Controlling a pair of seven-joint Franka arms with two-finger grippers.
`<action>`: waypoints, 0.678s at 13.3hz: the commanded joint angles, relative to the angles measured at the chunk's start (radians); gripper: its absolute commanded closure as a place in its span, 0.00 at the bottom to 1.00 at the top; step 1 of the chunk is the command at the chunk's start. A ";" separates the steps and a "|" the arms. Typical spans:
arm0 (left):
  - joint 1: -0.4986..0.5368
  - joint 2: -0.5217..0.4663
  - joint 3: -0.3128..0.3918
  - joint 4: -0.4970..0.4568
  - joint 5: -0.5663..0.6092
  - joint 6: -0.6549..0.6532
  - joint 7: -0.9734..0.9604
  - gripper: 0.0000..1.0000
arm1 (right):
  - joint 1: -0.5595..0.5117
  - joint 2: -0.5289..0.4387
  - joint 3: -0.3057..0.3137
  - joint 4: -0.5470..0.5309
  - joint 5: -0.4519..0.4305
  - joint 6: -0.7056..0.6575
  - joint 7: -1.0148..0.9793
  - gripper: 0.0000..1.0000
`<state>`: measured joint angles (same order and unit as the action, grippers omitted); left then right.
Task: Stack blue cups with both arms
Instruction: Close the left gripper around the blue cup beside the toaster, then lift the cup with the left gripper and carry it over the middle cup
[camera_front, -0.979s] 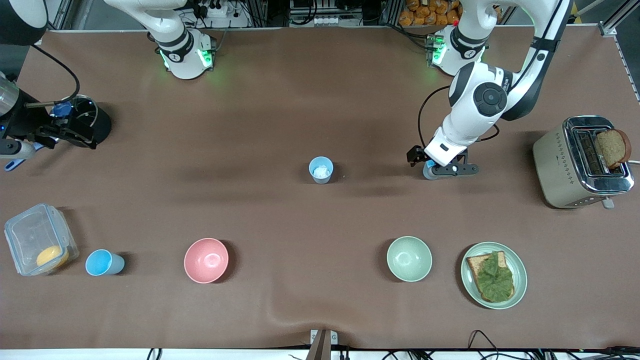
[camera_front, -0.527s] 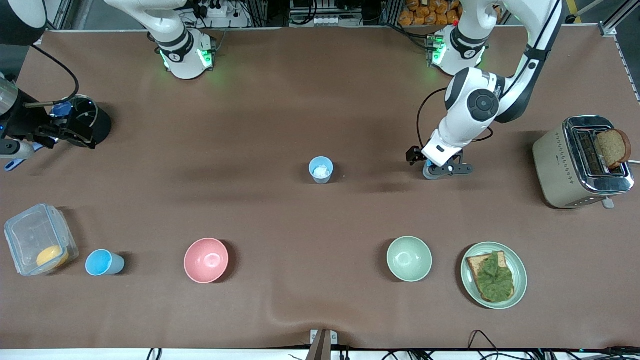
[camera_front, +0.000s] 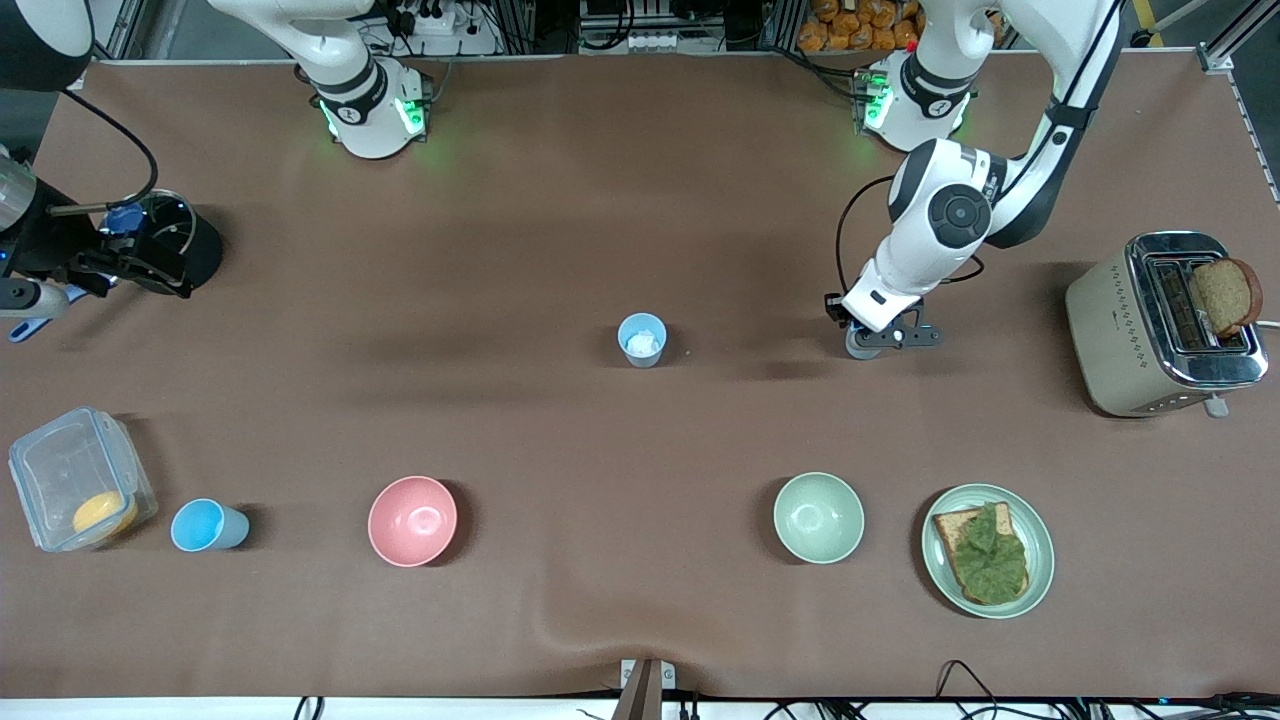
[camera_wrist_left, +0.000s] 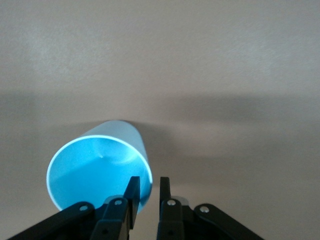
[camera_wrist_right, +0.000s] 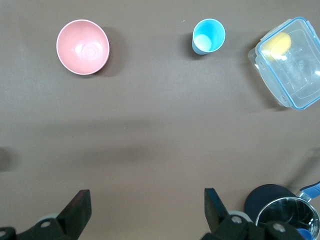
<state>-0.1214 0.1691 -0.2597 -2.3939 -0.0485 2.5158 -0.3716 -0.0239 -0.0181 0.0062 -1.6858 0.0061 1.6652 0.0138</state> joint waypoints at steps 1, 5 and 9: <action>0.020 -0.006 0.002 -0.028 0.024 0.021 0.010 0.89 | -0.008 -0.006 0.008 -0.002 -0.014 -0.005 0.008 0.00; 0.019 -0.028 0.001 -0.025 0.027 0.014 0.005 1.00 | -0.010 -0.006 0.008 -0.002 -0.014 -0.005 0.008 0.00; 0.019 -0.092 -0.003 0.034 -0.016 -0.040 -0.006 1.00 | -0.010 -0.006 0.006 -0.002 -0.012 -0.007 0.008 0.00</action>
<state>-0.1053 0.1364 -0.2556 -2.3878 -0.0426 2.5229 -0.3716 -0.0239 -0.0181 0.0061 -1.6859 0.0061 1.6649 0.0138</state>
